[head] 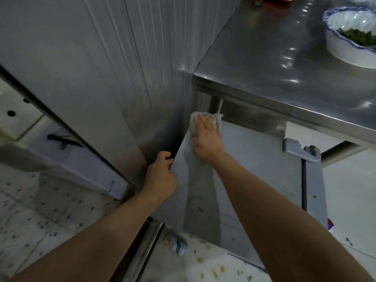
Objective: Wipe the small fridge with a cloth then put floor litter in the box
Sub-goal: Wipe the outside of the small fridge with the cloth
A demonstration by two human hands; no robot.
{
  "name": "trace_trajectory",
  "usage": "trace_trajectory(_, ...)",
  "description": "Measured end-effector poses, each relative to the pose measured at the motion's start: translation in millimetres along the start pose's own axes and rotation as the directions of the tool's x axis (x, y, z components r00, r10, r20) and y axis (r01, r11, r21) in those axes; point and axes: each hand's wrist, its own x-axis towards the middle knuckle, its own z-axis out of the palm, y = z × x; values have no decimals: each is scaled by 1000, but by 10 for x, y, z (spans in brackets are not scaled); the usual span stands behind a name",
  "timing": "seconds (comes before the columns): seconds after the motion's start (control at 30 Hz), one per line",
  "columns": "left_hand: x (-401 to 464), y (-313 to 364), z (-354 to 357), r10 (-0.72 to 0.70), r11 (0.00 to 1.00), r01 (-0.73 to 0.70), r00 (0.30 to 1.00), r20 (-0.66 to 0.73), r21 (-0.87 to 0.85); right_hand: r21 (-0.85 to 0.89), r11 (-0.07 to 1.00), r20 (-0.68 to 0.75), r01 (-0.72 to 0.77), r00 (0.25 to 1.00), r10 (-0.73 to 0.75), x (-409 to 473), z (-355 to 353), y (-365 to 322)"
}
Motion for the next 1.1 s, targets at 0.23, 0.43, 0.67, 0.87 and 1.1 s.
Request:
trace_trajectory(0.23,-223,-44,-94,-52,998,53,998,44,-20,110,986,52,126,990,-132,-561,74,-206)
trace_trajectory(0.43,-395,-47,-130,-9,999,7,1000,25,54,106,982,38,157,986,-161,-1213,256,-527)
trace_trajectory(0.67,-341,12,-96,54,988,-67,994,93,142,-56,995,-64,-84,995,80,-1033,118,-71)
trace_trajectory(0.87,-327,224,194,118,956,-131,991,63,263,-18,919,-208,-393,901,381,-1539,-380,903)
trace_trajectory(1.1,-422,403,471,184,882,-221,975,127,415,39,773,-272,-634,737,619,-1615,-512,1172)
